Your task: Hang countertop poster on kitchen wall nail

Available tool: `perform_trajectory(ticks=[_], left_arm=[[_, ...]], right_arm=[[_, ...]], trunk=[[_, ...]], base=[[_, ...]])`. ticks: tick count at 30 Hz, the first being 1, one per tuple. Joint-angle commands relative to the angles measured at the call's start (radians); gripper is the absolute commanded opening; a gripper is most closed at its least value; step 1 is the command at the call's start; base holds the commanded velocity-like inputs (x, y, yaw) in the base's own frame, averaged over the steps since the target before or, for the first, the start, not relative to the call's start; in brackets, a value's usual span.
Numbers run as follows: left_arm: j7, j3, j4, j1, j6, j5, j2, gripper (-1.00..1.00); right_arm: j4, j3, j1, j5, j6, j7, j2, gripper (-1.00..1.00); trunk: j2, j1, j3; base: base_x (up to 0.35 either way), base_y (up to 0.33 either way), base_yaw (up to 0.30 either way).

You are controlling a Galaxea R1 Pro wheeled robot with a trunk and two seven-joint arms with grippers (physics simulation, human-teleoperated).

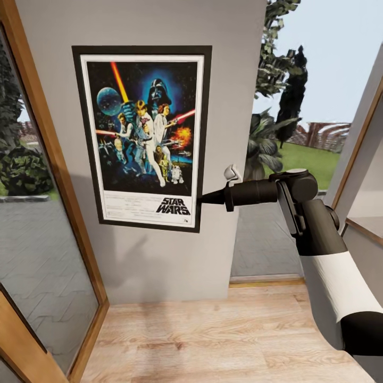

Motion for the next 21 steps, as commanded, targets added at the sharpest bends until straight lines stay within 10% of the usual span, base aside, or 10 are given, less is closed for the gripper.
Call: perform_trajectory(ticks=[1, 21], left_arm=[[-0.002, -0.005, 0.001, -0.001, -0.006, 0.004, 0.0, 1.0], [-0.002, -0.005, 0.001, -0.001, -0.004, 0.004, 0.001, 1.0]], right_arm=[[0.0, 0.0, -0.001, 0.002, 0.011, 0.007, 0.0, -1.0], [0.0, 0.0, -0.002, 0.002, 0.011, 0.007, 0.0, -1.0]], trunk=[[-0.001, 0.0, -0.001], [-0.001, 0.0, -0.001]], base=[[0.0, 0.0, 0.0], [0.162, 0.0, 0.0]])
